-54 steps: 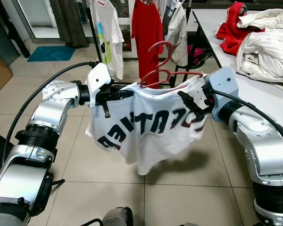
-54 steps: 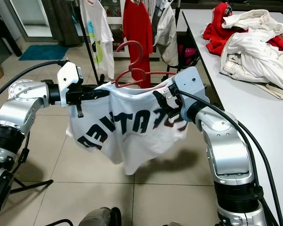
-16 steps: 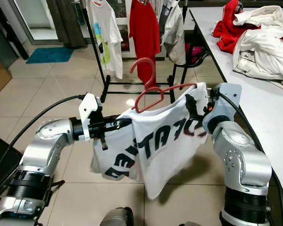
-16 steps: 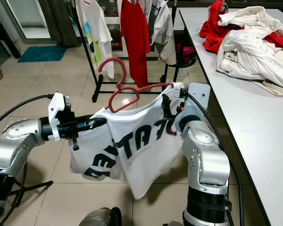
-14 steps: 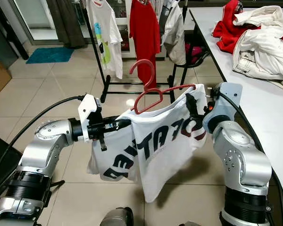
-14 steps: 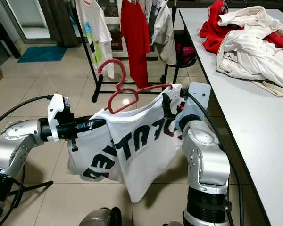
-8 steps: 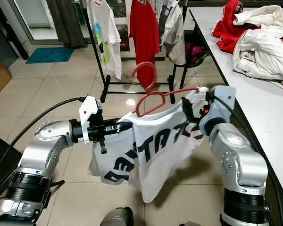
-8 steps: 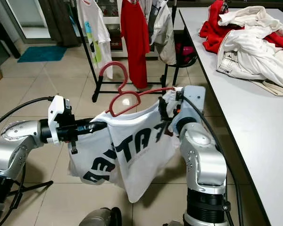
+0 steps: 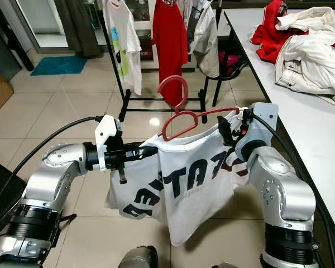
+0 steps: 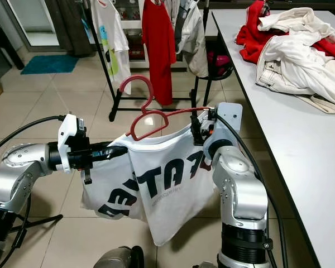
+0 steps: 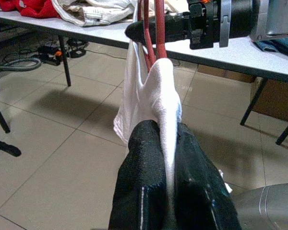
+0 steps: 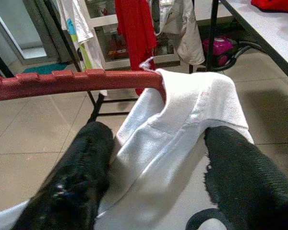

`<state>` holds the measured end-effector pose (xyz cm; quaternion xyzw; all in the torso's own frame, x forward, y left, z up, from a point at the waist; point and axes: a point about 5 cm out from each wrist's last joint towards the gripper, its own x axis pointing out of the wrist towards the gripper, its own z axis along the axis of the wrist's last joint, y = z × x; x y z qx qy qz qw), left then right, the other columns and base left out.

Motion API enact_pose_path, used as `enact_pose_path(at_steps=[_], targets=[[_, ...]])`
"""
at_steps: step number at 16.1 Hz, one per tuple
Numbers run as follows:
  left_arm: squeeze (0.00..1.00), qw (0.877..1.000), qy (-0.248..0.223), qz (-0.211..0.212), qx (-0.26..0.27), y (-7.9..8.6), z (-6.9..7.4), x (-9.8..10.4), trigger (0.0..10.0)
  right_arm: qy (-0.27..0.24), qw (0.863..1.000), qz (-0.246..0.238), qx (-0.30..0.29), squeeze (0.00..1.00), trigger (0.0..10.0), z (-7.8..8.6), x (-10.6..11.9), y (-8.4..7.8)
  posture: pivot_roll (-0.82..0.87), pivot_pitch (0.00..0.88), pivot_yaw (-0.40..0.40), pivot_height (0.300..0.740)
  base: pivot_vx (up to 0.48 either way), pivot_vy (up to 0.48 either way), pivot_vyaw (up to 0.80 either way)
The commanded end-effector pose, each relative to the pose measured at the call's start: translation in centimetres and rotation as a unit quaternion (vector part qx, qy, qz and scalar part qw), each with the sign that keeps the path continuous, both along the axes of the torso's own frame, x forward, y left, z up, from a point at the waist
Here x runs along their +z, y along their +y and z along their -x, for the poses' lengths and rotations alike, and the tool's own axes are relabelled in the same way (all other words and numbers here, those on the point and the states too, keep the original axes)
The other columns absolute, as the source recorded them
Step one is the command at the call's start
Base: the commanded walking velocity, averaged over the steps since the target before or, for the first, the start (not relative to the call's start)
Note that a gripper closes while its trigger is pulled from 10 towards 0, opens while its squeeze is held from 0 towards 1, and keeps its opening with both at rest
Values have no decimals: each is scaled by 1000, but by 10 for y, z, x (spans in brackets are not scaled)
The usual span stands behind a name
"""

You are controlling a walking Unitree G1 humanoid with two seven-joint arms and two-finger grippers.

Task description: Hang hanger

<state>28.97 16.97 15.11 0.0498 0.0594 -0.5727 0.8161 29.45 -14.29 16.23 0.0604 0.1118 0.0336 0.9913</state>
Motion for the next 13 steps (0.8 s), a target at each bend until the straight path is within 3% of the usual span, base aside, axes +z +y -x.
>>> enact_pose_path(at_steps=[1,4,5,6,7,8,10,11,13], targets=[[0,1000,-18,0,2,2,-2,8,0,-6,1000,-6,4,0,2902,0,2,2,62,41,86,740,0,0,0],[0,1000,-18,-1,4,4,-2,8,0,-11,1000,-3,8,0,3490,-1,4,2,63,41,86,740,0,0,0],[0,1000,-18,-2,5,4,-2,8,0,-12,1000,-2,9,0,4196,-1,5,2,63,40,86,740,0,0,0],[0,1000,-18,-3,5,5,-3,8,0,-13,1000,-1,10,0,6078,-1,5,2,62,39,86,740,0,0,0],[0,1000,-17,-4,6,6,-3,8,0,-14,1000,0,12,0,6980,-1,5,2,62,39,86,740,0,0,0],[0,1000,-17,-4,6,6,-3,8,0,-15,1000,0,14,0,7255,-1,6,3,61,38,86,740,0,0,0],[0,1000,-17,-6,7,8,-4,8,0,-16,1000,3,20,0,8902,0,6,4,60,38,87,740,0,0,0],[0,1000,-17,-6,8,8,-4,8,0,-16,1000,4,20,0,8902,0,6,5,59,35,88,740,0,0,0],[0,1000,-17,-9,8,9,-5,8,0,-16,999,9,26,0,9961,0,6,5,59,30,90,740,0,0,0]])
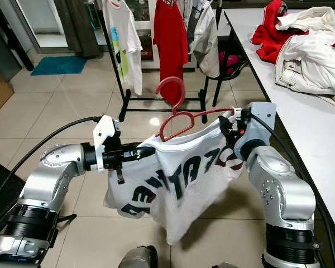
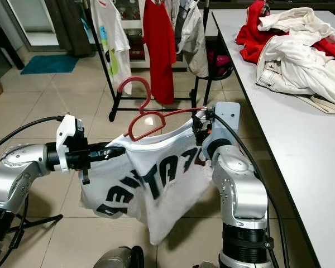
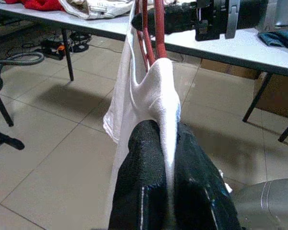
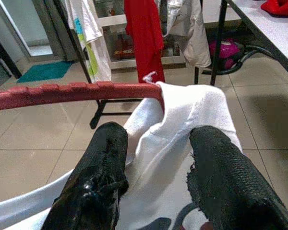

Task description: Hang hanger

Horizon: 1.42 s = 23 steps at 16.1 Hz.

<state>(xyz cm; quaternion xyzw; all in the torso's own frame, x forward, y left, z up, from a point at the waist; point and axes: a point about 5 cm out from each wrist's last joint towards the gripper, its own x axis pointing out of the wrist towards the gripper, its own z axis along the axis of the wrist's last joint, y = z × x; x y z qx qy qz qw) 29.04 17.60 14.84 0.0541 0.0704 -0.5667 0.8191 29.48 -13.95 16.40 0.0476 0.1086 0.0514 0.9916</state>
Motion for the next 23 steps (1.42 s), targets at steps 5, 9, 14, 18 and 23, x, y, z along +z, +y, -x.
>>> enact_pose_path(at_steps=[5,9,14,18,23], targets=[[0,999,-26,-23,14,7,-8,8,0,-17,1000,14,18,0,0,2,6,3,59,20,91,740,0,0,0],[0,999,-27,-24,13,7,-9,8,0,-17,1000,16,21,0,0,2,5,4,59,20,91,740,0,0,0],[0,999,-29,-32,15,5,-10,6,0,-23,999,10,22,0,0,2,7,5,60,31,94,740,0,0,0],[0,999,-32,-31,17,5,-11,7,0,-19,1000,16,17,0,980,2,6,4,62,33,94,740,0,0,0],[0,999,-34,-28,17,4,-12,8,0,-5,1000,27,-4,1000,10000,2,3,0,62,35,93,740,0,0,0]])
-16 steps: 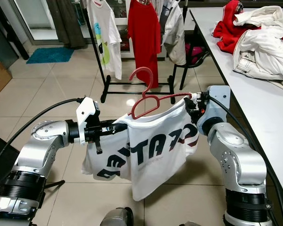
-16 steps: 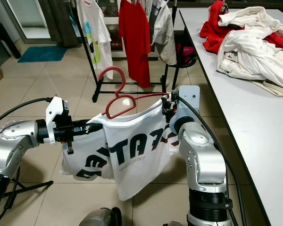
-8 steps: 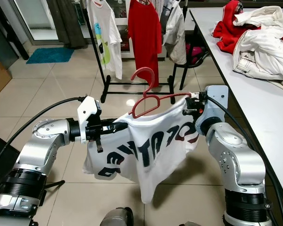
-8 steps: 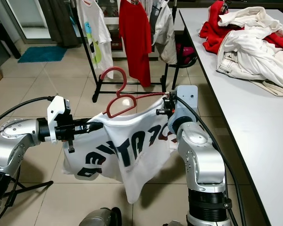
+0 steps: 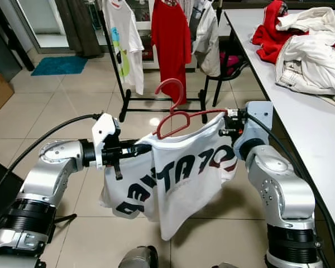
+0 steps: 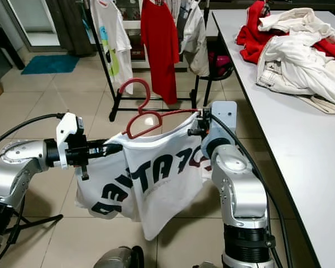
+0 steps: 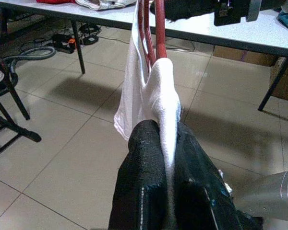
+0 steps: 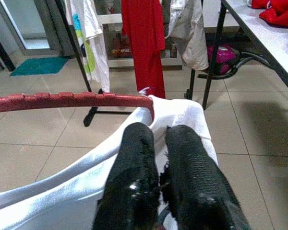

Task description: Hang hanger

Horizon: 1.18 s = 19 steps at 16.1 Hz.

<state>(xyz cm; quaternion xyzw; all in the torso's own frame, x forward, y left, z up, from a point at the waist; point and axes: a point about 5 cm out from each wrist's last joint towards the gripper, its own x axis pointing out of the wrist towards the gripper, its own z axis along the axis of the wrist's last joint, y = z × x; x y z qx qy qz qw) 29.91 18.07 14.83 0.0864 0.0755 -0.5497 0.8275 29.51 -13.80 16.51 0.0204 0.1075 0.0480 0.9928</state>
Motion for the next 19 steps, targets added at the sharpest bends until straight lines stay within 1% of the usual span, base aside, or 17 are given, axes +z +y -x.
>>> enact_pose_path(at_steps=[1,2,4,5,8,19], targets=[[0,1000,-18,3,-1,-1,-3,8,0,-2,1000,-2,-3,1000,10000,2,1,-1,63,35,93,740,0,0,0],[0,1000,-18,5,-4,-2,-3,8,0,-2,1000,-9,-2,1000,10000,2,1,-1,63,35,92,740,0,0,0],[0,1000,-17,6,-5,-2,-2,8,0,2,1000,1,-20,1000,10000,0,0,-2,64,34,91,740,0,0,0],[0,1000,-17,8,-7,-2,-2,8,0,7,999,-3,-32,0,10000,-2,-2,-4,65,34,91,740,0,0,0],[0,1000,-15,10,-12,-3,-1,9,0,12,999,-10,-37,0,10000,-5,-4,-4,65,34,92,740,0,0,0],[0,1000,-15,10,-12,-3,-1,9,0,12,999,-10,-37,0,10000,-5,-4,-4,65,34,92,740,0,0,0]])
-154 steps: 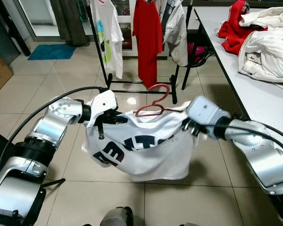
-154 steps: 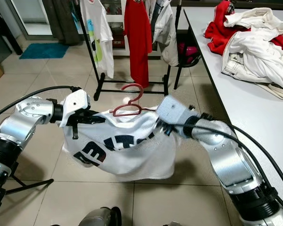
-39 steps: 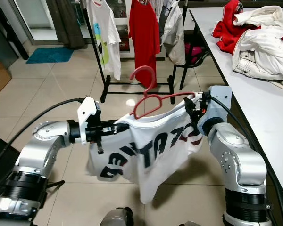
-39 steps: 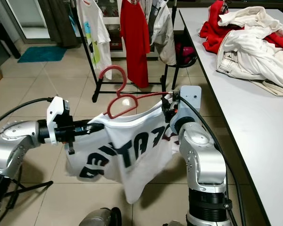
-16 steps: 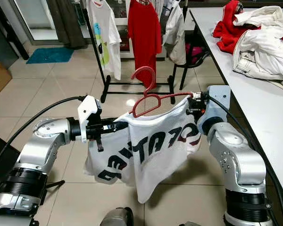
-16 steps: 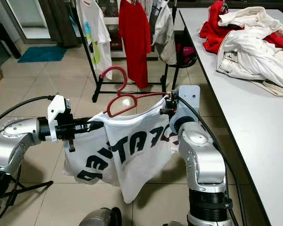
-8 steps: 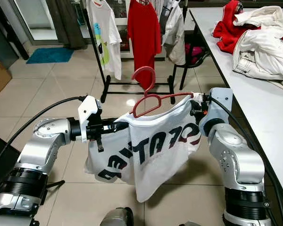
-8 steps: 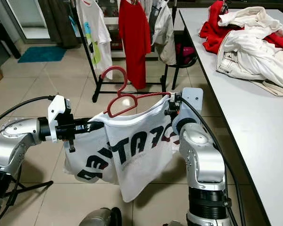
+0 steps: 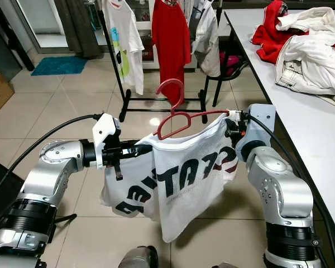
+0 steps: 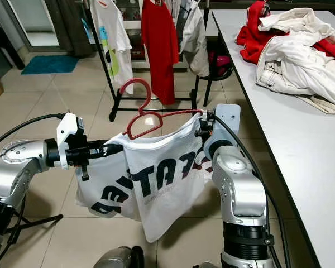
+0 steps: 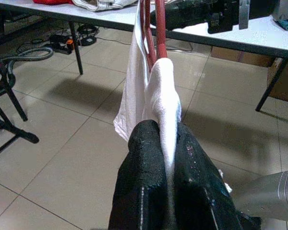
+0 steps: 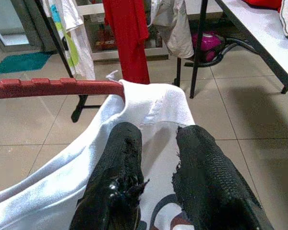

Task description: Hang hanger

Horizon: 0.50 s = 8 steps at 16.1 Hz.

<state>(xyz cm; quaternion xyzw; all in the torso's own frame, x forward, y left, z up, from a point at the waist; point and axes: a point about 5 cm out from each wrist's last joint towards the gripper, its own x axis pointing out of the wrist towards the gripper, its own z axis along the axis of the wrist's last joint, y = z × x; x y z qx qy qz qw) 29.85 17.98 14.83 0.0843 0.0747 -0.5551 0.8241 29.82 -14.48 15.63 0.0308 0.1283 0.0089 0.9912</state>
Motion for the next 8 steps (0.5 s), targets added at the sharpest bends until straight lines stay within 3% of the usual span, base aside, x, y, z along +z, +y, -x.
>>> enact_pose_path(at_steps=[1,5,8], targets=[[0,1000,-17,8,-5,-2,-2,9,0,-10,1000,-4,3,0,10000,-2,4,2,65,34,92,740,0,0,0],[0,1000,-17,8,-5,-2,-2,9,0,-10,1000,-4,3,0,10000,-2,4,2,65,34,92,740,0,0,0],[0,1000,-17,7,-10,-5,-1,8,0,-38,998,-41,34,0,10000,-8,18,16,65,36,88,740,0,0,0]])
